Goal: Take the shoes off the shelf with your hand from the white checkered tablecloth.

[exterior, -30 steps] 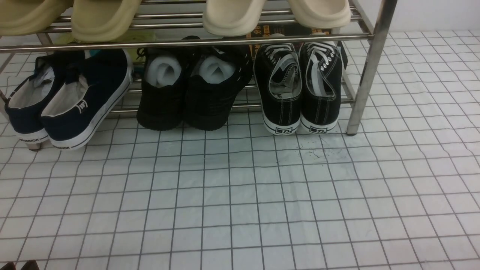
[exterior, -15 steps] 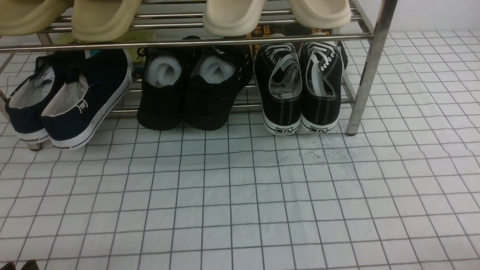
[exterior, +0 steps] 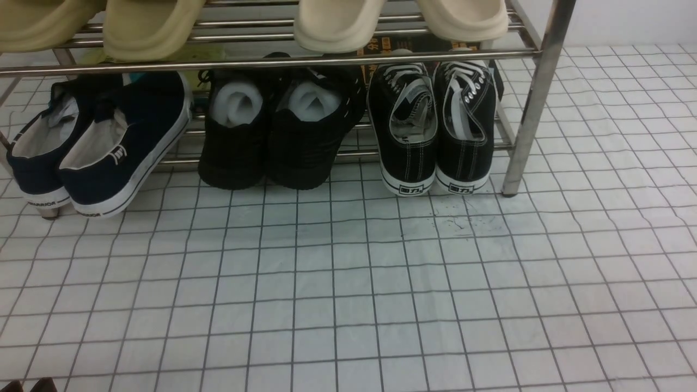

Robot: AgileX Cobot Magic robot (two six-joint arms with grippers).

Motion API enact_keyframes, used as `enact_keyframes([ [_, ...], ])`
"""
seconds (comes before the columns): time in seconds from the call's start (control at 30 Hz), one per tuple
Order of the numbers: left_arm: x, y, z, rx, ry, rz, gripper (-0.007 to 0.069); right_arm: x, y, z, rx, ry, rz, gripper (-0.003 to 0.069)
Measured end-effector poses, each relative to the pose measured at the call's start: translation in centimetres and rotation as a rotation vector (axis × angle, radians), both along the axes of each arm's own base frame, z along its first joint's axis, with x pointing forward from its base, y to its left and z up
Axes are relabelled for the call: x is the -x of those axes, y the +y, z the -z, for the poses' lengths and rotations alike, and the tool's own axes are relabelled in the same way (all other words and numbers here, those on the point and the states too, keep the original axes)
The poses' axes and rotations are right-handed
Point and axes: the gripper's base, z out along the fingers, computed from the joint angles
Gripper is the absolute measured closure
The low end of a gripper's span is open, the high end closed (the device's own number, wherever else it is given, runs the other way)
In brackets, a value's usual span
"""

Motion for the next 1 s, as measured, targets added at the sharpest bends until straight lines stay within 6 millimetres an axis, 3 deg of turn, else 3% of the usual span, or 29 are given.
enact_keyframes([
  [0.1, 0.0, 0.0, 0.0, 0.000, 0.000, 0.000, 0.0385, -4.3, 0.7, -0.5, 0.102, 0.394, -0.204, 0.0659],
  [0.2, 0.0, 0.0, 0.0, 0.000, 0.000, 0.000, 0.0385, -7.6, 2.2, -0.6, 0.081, 0.514, -0.437, 0.0657],
  [0.23, 0.0, 0.0, 0.0, 0.000, 0.000, 0.000, 0.0385, -7.7, 2.4, -0.4, 0.076, 0.518, -0.450, 0.0657],
  [0.33, 0.0, 0.0, 0.0, -0.001, 0.000, 0.000, 0.0385, -10.7, 5.1, -2.1, 0.070, 0.467, -0.614, 0.0656],
  [0.47, 0.0, 0.0, 0.0, -0.001, 0.000, 0.000, 0.0385, -14.2, 7.8, -3.9, 0.150, 0.463, -0.624, 0.0631],
  [0.6, 0.0, 0.0, 0.0, -0.001, 0.000, 0.000, 0.0385, -18.5, 10.3, -4.9, 0.276, 0.509, -0.553, 0.0545],
  [0.73, 0.0, 0.0, 0.0, -0.001, 0.000, 0.000, 0.0385, -22.4, 14.1, -6.0, 0.349, 0.482, -0.513, 0.0408],
  [0.83, 0.0, 0.0, 0.0, -0.001, 0.000, 0.000, 0.0385, -25.4, 17.9, -5.2, 0.409, 0.458, -0.536, 0.0304],
  [1.0, 0.0, 0.0, 0.0, -0.001, 0.000, 0.000, 0.0385, -28.7, 21.7, -4.3, 0.456, 0.404, -0.556, 0.0231],
])
